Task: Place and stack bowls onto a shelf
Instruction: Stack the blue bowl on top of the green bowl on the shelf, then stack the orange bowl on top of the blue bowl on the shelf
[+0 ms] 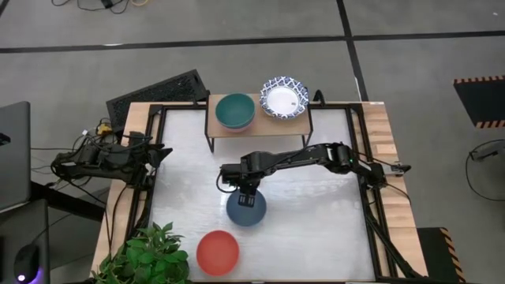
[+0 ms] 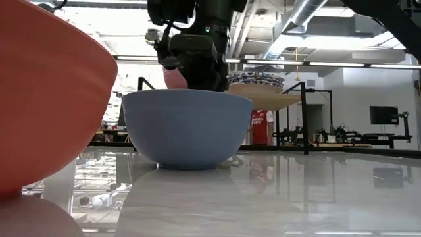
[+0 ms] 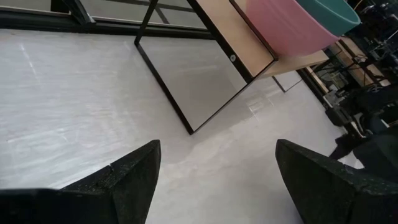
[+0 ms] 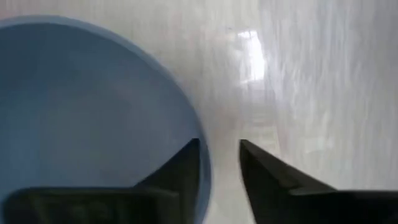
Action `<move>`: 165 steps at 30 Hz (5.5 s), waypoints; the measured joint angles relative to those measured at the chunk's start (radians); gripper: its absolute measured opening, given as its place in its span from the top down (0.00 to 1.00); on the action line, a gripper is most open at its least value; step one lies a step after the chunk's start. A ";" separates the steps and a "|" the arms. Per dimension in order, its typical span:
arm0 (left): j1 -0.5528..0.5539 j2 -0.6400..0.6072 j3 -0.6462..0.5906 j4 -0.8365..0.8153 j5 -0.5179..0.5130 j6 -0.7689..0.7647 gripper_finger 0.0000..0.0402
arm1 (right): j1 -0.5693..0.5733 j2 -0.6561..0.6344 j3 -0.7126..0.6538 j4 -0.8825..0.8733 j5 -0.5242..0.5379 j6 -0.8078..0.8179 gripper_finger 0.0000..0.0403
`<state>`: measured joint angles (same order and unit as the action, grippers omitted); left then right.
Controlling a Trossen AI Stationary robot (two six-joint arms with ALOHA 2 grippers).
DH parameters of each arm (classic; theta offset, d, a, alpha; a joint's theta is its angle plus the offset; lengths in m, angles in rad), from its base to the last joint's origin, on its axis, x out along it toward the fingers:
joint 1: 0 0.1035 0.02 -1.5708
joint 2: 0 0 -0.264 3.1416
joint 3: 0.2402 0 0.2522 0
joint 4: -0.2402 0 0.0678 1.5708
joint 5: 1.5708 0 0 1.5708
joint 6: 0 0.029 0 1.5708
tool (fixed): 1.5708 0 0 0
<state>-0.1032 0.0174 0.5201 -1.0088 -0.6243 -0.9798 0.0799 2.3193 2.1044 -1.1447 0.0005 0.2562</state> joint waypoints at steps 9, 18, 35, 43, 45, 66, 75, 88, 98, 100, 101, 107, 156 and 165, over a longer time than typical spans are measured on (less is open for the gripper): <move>0.000 0.000 0.000 0.000 0.005 0.006 0.25 | 0.001 0.045 0.002 -0.032 -0.070 -0.001 0.94; 0.000 0.000 0.000 0.000 0.005 0.006 0.25 | -0.025 -0.030 -0.003 -0.116 -0.051 0.008 0.94; 0.000 0.000 0.001 -0.001 -0.011 -0.002 0.25 | -0.246 -0.496 0.000 0.076 0.040 0.094 0.94; 0.000 0.000 0.001 -0.003 -0.020 -0.011 0.25 | -0.454 -0.536 0.002 0.321 0.050 0.167 0.94; 0.000 0.000 0.001 -0.003 -0.021 -0.011 0.25 | -0.497 -0.515 0.012 0.334 0.018 0.188 0.94; 0.000 0.000 0.001 -0.003 -0.020 -0.009 0.25 | -0.580 -0.303 0.044 0.249 -0.123 0.208 0.94; 0.000 0.000 0.001 -0.003 -0.021 -0.010 0.25 | -0.580 -0.302 0.044 0.243 -0.132 0.181 0.83; 0.000 0.000 0.000 -0.003 -0.021 -0.010 0.25 | -0.607 -0.310 0.062 0.255 -0.132 0.162 0.55; 0.000 0.000 0.000 -0.003 -0.021 -0.009 0.25 | -0.588 -0.314 0.235 0.271 -0.092 0.111 0.50; 0.000 0.000 0.000 -0.003 -0.021 -0.009 0.25 | -0.580 -0.314 0.246 0.271 -0.092 0.101 0.55; 0.000 0.000 0.000 -0.003 -0.021 -0.009 0.25 | -0.575 -0.314 0.246 0.269 -0.092 0.101 0.59; 0.000 0.000 0.000 -0.003 -0.021 -0.009 0.25 | -0.571 -0.302 0.241 0.265 -0.087 0.072 0.89; 0.000 0.000 0.000 -0.004 -0.029 -0.012 0.25 | -0.310 -0.263 0.241 0.275 -0.263 -0.081 0.85; 0.000 0.000 0.000 -0.004 -0.032 -0.016 0.25 | -0.082 -0.204 0.176 0.271 -0.110 -0.179 0.85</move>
<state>-0.1030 0.0177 0.5201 -1.0132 -0.6559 -0.9955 -0.0023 2.1156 2.2806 -0.8735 -0.1093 0.0769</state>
